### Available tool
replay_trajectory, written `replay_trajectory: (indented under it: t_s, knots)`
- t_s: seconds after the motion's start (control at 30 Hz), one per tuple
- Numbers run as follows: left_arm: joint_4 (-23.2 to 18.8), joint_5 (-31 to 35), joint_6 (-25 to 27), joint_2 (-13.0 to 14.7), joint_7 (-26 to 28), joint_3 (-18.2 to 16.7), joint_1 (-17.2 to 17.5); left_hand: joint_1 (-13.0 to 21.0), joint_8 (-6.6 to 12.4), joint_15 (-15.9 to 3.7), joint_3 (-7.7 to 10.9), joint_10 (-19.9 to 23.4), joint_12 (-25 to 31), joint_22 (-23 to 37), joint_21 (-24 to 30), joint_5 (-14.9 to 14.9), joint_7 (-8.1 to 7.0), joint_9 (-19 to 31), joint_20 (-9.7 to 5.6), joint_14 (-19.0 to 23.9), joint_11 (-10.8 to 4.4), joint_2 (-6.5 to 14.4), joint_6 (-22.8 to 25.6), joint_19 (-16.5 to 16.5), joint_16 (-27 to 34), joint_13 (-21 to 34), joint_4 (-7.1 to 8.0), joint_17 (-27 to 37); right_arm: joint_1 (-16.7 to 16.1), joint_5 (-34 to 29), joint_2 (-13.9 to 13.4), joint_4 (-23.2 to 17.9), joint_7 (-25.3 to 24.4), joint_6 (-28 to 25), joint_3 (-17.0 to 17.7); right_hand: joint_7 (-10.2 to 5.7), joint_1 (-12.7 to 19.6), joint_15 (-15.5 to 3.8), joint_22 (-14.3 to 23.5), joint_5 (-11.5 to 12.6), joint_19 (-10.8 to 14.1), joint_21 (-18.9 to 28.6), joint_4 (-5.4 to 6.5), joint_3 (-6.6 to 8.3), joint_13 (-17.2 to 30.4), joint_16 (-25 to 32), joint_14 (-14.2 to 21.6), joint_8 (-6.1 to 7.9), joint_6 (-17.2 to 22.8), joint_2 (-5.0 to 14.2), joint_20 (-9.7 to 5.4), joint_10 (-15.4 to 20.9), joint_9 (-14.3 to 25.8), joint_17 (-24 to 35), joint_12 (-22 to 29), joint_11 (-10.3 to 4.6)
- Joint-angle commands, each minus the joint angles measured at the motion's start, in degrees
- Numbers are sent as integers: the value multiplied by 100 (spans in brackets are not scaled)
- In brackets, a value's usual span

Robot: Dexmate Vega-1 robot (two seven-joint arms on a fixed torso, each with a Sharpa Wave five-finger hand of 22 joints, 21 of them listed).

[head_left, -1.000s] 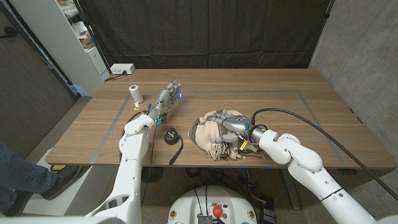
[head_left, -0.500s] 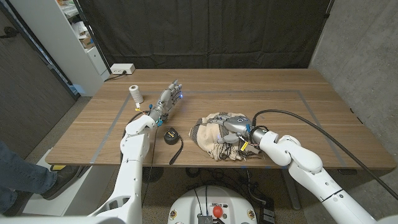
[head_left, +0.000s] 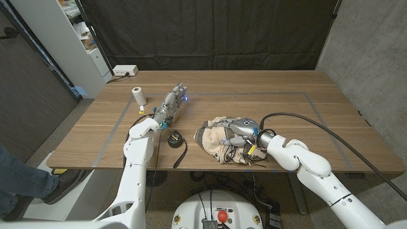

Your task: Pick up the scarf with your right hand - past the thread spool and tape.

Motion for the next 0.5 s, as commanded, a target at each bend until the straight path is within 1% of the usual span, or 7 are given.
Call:
replay_trajectory:
  t_s: [0.03, 0.13, 0.17, 0.23, 0.37, 0.4, 0.5]
  knots:
    - [-65, -4, 17, -10, 7, 20, 49, -26, -7, 23, 4, 4, -12, 17, -23, -3, 23, 17, 35, -14, 2, 53, 17, -688, 3, 9, -47, 11, 25, 135, -12, 202, -473, 313, 45, 7, 230, -59, 7, -47, 361, -17, -7, 100, 50, 100, 239, 100, 216, 77, -281, 194, 56, 57, 92, 7]
    - [-73, -13, 1, -15, 13, 16, 65, -28, -8, 27, 3, 3, -13, 17, -25, -3, 22, 17, 31, -10, 1, 54, 15, -680, 5, 9, -48, 12, 21, 116, -5, 219, -559, 349, 43, 27, 412, -120, 7, -93, 523, -24, -22, 167, 85, 160, 379, 159, 391, 143, -414, 314, 86, 93, 134, 19]
    - [-81, -18, 10, -12, 8, 13, 71, -28, -9, 25, 3, 2, -13, 17, -26, -3, 23, 17, 31, -12, 1, 54, 15, -679, 4, 9, -49, 12, 21, 101, -2, 223, -587, 354, 40, 17, 469, -135, 8, -112, 594, -23, -18, 190, 101, 191, 444, 191, 480, 172, -457, 362, 99, 113, 152, -12]
    - [-99, -33, 14, -12, -1, 9, 85, -28, -8, 24, 3, 1, -13, 17, -28, -3, 24, 17, 32, -3, 2, 55, 16, -679, 8, 9, -50, 12, 25, 88, 1, 231, -621, 371, 35, 15, 598, -166, 10, -144, 676, -33, -26, 243, 129, 222, 489, 230, 587, 239, -582, 422, 120, 152, 174, -16]
    - [-142, -38, -1, -2, 14, -4, 120, -30, -7, 28, 2, 5, -12, 18, -33, -3, 24, 17, 29, -10, -2, 57, 19, -674, 5, 9, -52, 12, 39, 52, 7, 251, -711, 406, 21, 57, 803, -243, 15, -211, 811, -45, -34, 313, 180, 323, 626, 318, 802, 339, -666, 519, 161, 243, 211, -71]
    - [-147, -39, 1, 0, 18, -5, 123, -30, -7, 25, 2, 4, -12, 18, -35, -3, 26, 17, 31, -13, -5, 57, 19, -677, 4, 9, -52, 12, 43, 31, 8, 253, -735, 411, 13, 44, 853, -266, 16, -233, 832, -51, -37, 323, 193, 366, 686, 340, 851, 359, -717, 571, 170, 271, 232, -45]
    - [-181, -52, 16, 1, 25, -15, 145, -31, -8, 24, 1, 4, -12, 18, -39, -3, 27, 17, 35, -13, -1, 58, 18, -677, 4, 10, -54, 12, 63, 9, 12, 268, -783, 437, -4, 36, 1105, -346, 25, -343, 937, -62, -63, 366, 255, 483, 746, 408, 996, 434, -822, 686, 216, 402, 285, -111]
